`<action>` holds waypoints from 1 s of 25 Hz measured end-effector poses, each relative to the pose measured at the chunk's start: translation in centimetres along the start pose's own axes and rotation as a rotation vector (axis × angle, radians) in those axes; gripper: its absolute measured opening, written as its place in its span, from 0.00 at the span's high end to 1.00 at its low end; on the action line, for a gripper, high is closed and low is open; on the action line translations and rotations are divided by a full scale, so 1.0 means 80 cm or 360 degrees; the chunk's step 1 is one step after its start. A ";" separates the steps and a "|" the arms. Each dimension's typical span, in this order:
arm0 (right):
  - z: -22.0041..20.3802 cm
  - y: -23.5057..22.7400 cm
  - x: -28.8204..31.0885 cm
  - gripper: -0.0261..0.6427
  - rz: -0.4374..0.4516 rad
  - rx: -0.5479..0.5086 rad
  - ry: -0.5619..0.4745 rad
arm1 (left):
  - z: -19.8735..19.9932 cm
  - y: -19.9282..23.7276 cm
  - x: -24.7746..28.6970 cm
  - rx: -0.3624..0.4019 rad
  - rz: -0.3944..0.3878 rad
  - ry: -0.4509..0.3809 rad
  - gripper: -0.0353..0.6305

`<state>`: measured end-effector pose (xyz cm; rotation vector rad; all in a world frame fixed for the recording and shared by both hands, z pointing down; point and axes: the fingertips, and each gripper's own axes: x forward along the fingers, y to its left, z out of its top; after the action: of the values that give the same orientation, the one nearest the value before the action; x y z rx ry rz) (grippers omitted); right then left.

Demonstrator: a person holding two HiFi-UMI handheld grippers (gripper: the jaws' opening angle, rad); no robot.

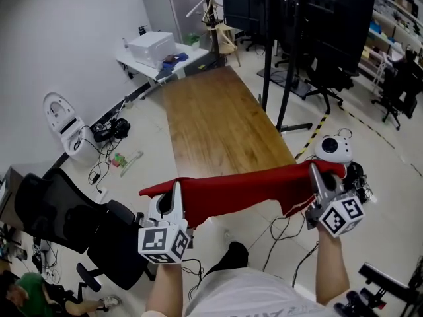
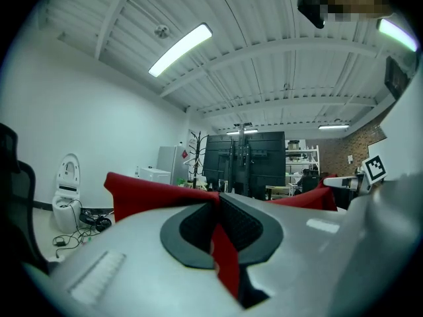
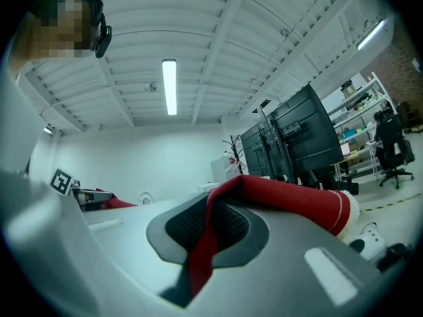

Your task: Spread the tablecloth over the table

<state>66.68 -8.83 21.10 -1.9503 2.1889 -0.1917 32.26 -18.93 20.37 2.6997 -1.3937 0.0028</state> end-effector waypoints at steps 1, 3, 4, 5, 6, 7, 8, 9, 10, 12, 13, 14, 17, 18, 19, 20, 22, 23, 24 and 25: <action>0.004 -0.005 0.012 0.94 -0.0001 0.0004 -0.0007 | 0.002 0.004 0.012 -0.0001 -0.0008 0.0001 0.92; 0.012 -0.018 0.040 0.94 -0.0001 0.0001 -0.0024 | 0.004 0.011 0.039 0.0003 -0.0017 -0.0008 0.92; 0.014 -0.024 0.055 0.94 0.0004 -0.0004 -0.0030 | 0.003 0.015 0.053 0.0002 -0.0018 -0.0012 0.92; 0.016 -0.031 0.070 0.94 0.0012 -0.0012 -0.0030 | 0.001 0.019 0.067 0.0000 -0.0019 -0.0014 0.92; 0.015 -0.038 0.085 0.94 0.0020 -0.0019 -0.0025 | -0.002 0.023 0.081 -0.0002 -0.0021 -0.0012 0.92; 0.014 -0.046 0.100 0.94 0.0025 -0.0026 -0.0016 | -0.006 0.027 0.095 -0.0004 -0.0023 -0.0009 0.92; 0.013 -0.054 0.116 0.94 0.0027 -0.0031 -0.0003 | -0.009 0.032 0.109 -0.0006 -0.0025 -0.0007 0.92; 0.011 -0.061 0.133 0.94 0.0029 -0.0036 0.0011 | -0.012 0.037 0.123 -0.0007 -0.0022 -0.0007 0.92; 0.008 -0.068 0.149 0.94 0.0033 -0.0039 0.0026 | -0.013 0.043 0.138 -0.0009 -0.0015 -0.0008 0.92; 0.004 -0.079 0.184 0.94 0.0042 -0.0033 0.0057 | -0.013 0.058 0.168 -0.0020 0.0006 -0.0004 0.92; 0.003 -0.085 0.203 0.94 0.0045 -0.0021 0.0073 | -0.012 0.067 0.185 -0.0027 0.0013 0.0004 0.92; 0.003 -0.091 0.222 0.94 0.0047 -0.0008 0.0090 | -0.010 0.074 0.201 -0.0031 0.0016 0.0016 0.92; -0.002 -0.106 0.266 0.94 0.0067 0.0019 0.0133 | -0.007 0.092 0.235 -0.0022 0.0024 0.0050 0.92; -0.005 -0.109 0.279 0.94 0.0078 0.0034 0.0147 | -0.006 0.097 0.243 -0.0021 0.0033 0.0053 0.92; -0.008 -0.112 0.290 0.94 0.0091 0.0050 0.0164 | -0.004 0.101 0.250 -0.0018 0.0046 0.0052 0.92; -0.012 -0.114 0.300 0.94 0.0106 0.0068 0.0182 | -0.002 0.105 0.256 -0.0011 0.0059 0.0051 0.92; -0.021 -0.117 0.315 0.94 0.0137 0.0089 0.0221 | 0.000 0.112 0.263 0.0007 0.0088 0.0055 0.92; -0.025 -0.119 0.321 0.94 0.0148 0.0092 0.0246 | 0.000 0.115 0.266 0.0011 0.0104 0.0059 0.92; -0.029 -0.121 0.328 0.94 0.0163 0.0098 0.0272 | 0.000 0.118 0.270 0.0010 0.0120 0.0063 0.92; -0.034 -0.124 0.337 0.94 0.0181 0.0113 0.0293 | -0.001 0.121 0.276 0.0007 0.0135 0.0070 0.92</action>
<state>72.76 -36.83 24.25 -1.8295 2.3638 -0.4406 37.22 -42.44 22.43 2.6253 -1.4957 0.0713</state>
